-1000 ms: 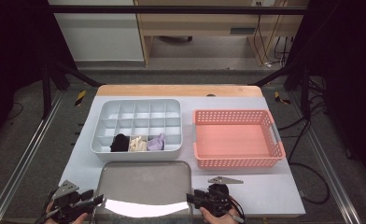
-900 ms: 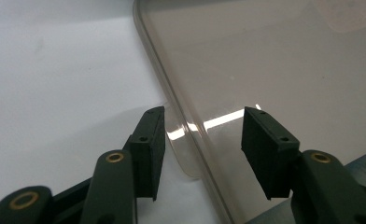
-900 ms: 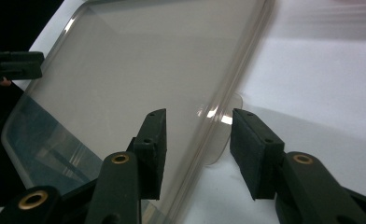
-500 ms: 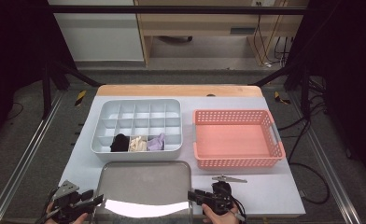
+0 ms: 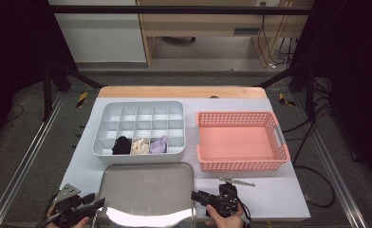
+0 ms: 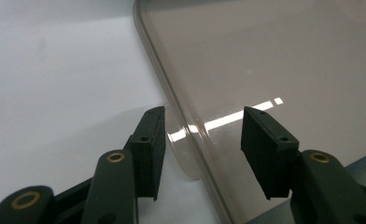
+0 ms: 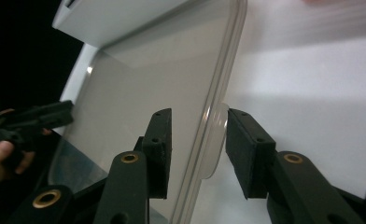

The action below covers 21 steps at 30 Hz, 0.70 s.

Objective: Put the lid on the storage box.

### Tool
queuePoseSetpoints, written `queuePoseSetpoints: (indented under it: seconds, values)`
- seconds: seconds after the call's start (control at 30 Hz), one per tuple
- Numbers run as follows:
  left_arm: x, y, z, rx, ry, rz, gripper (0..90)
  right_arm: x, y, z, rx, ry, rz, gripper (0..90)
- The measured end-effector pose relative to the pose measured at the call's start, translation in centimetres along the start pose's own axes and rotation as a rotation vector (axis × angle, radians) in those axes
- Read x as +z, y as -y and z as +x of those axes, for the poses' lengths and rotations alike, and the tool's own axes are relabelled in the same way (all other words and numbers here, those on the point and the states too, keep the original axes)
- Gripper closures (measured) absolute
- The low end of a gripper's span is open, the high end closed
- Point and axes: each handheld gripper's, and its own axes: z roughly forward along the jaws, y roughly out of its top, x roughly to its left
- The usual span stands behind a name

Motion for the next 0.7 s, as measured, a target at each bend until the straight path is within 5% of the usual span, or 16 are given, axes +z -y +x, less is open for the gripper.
queuePoseSetpoints:
  seconds: [0.23,0.33,0.4,0.47,0.7]
  values:
    - [-0.1,0.0,0.1,-0.011,0.008,-0.002,48.8,-0.6,-0.3,1.2,-0.053,-0.013,-0.071,61.7]
    - [-0.2,0.1,0.2,-0.03,0.021,-0.01,48.6,-0.3,-0.4,1.6,-0.029,-0.096,-0.085,64.3]
    - [-0.2,0.1,0.2,-0.03,0.02,-0.013,48.6,0.2,-0.4,2.4,-0.089,-0.05,-0.06,62.4]
    - [-0.2,0.1,0.3,-0.032,0.025,-0.013,48.6,0.8,-0.4,2.8,-0.103,-0.056,-0.051,60.7]
    - [-0.1,0.0,0.5,-0.035,0.037,-0.005,46.0,1.1,-0.4,2.3,-0.096,-0.083,0.008,62.3]
